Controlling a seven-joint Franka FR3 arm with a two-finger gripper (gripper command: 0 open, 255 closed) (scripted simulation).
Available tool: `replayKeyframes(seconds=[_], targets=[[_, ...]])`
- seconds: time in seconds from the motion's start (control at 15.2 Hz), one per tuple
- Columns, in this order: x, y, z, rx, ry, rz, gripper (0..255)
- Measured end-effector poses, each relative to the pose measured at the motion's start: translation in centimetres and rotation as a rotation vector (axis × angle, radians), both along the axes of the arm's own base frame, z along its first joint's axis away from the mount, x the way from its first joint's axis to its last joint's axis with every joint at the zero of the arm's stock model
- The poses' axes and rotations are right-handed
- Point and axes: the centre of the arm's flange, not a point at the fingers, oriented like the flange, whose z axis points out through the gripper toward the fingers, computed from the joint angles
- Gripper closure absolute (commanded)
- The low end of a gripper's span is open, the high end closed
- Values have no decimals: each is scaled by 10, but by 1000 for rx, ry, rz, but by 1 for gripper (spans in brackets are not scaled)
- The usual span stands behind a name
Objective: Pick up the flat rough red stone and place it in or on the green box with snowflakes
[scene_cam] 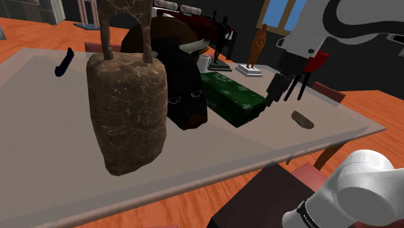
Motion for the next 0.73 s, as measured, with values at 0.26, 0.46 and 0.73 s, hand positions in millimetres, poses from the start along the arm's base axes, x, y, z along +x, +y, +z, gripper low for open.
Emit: replayKeyframes(seconds=[0.26, 0.46, 0.73], targets=[[-8, -24, -7, -14, -14, -39, 0], [-18, -55, -19, -33, -32, -94, 0], [-36, -100, -36, -60, -59, -169, 0]])
